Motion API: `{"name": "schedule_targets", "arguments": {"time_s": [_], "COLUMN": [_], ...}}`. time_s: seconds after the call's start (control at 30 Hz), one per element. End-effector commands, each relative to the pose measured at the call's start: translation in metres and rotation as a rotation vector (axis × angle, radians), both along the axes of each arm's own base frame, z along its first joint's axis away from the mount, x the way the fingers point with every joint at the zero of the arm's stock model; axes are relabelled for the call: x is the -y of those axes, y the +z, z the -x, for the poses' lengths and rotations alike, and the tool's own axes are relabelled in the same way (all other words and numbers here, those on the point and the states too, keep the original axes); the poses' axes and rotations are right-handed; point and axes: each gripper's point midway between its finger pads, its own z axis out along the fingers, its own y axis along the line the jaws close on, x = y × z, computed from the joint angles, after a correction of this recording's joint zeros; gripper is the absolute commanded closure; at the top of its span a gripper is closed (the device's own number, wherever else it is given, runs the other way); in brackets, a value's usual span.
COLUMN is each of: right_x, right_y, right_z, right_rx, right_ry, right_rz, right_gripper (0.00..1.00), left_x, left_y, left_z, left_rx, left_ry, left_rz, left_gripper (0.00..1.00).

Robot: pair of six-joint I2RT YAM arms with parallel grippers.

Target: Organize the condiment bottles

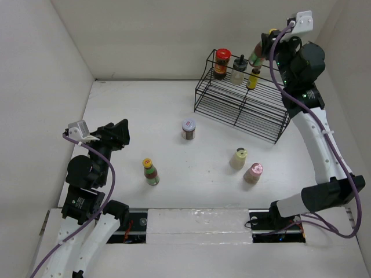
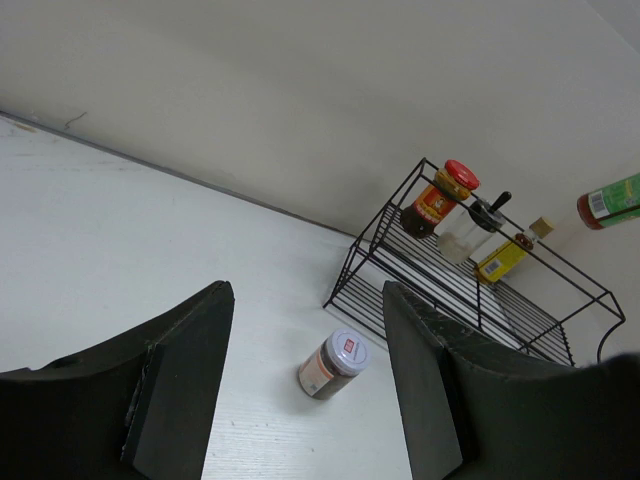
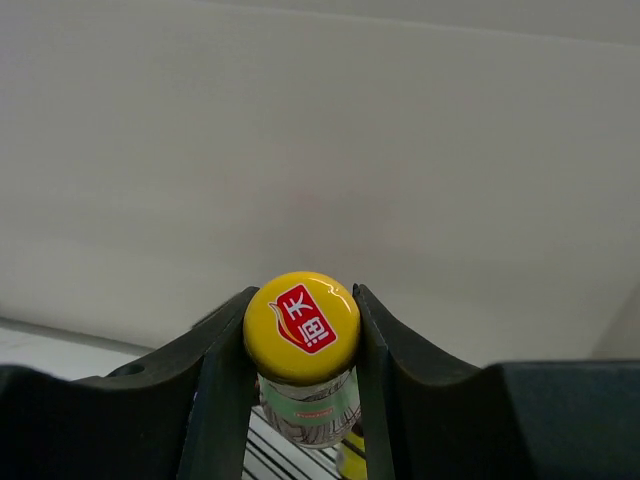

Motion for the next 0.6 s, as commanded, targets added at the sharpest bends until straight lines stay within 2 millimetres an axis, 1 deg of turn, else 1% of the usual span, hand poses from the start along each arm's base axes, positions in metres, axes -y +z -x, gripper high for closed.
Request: {"name": "schedule_targets", "arguments": {"time_s": [0.0, 0.03, 0.07, 0.1, 0.13, 0.17, 0.2, 0.27, 0.3, 0.33, 0.37, 0.4, 0.43, 0.47, 0.5, 0.57], "right_x": [0.038, 0.046, 0.060, 0.066, 0.071, 0.082, 0.086, 0.092, 0.097, 0.097, 0.101, 0.106, 0.106, 0.105, 0.107, 0.107], "right_y": [0.054, 0.056, 0.056, 0.060, 0.056, 0.055, 0.055, 0.049, 0.049, 0.044, 0.038, 0.038, 0.034, 0.025, 0.024, 0.014], "right_z": [0.007, 0.003, 0.000, -0.006, -0.011, -0.015, -0.018, -0.029, -0.029, -0.034, -0.039, -0.040, -0.044, -0.050, -0.050, -0.056], "right_rx": [0.107, 0.110, 0.106, 0.114, 0.093, 0.088, 0.088, 0.073, 0.073, 0.063, 0.051, 0.051, 0.042, 0.021, 0.022, 0.000], "right_ry": [-0.103, -0.123, -0.150, -0.165, -0.178, -0.194, -0.203, -0.209, -0.219, -0.220, -0.229, -0.231, -0.231, -0.227, -0.214, -0.214], "right_rz": [-0.040, -0.039, -0.033, -0.034, -0.029, -0.022, -0.022, -0.014, -0.014, -0.012, -0.011, -0.006, -0.005, -0.016, -0.008, -0.006], "right_gripper": [0.85, 0.85, 0.85, 0.85, 0.85, 0.85, 0.85, 0.85, 0.85, 0.85, 0.85, 0.85, 0.85, 0.85, 0.85, 0.85], "left_x": [0.002, 0.002, 0.003, 0.003, 0.003, 0.003, 0.003, 0.003, 0.003, 0.003, 0.003, 0.003, 0.003, 0.003, 0.003, 0.003], "left_y": [0.015, 0.015, 0.013, 0.013, 0.013, 0.013, 0.013, 0.013, 0.013, 0.013, 0.013, 0.013, 0.013, 0.013, 0.013, 0.013], "left_z": [0.003, 0.003, 0.001, 0.001, 0.001, 0.001, 0.001, 0.001, 0.001, 0.001, 0.001, 0.001, 0.001, 0.001, 0.001, 0.001], "left_rx": [0.056, 0.056, 0.047, 0.047, 0.047, 0.047, 0.047, 0.047, 0.047, 0.047, 0.047, 0.047, 0.047, 0.047, 0.047, 0.047], "left_ry": [-0.017, -0.017, -0.017, -0.017, -0.017, -0.017, -0.017, -0.017, -0.017, -0.017, -0.017, -0.017, -0.017, -0.017, -0.017, -0.017], "left_rz": [0.013, 0.013, 0.010, 0.010, 0.010, 0.010, 0.010, 0.010, 0.010, 0.010, 0.010, 0.010, 0.010, 0.010, 0.010, 0.010], "left_gripper": [0.43, 0.43, 0.43, 0.43, 0.43, 0.43, 0.43, 0.43, 0.43, 0.43, 0.43, 0.43, 0.43, 0.43, 0.43, 0.43]}}
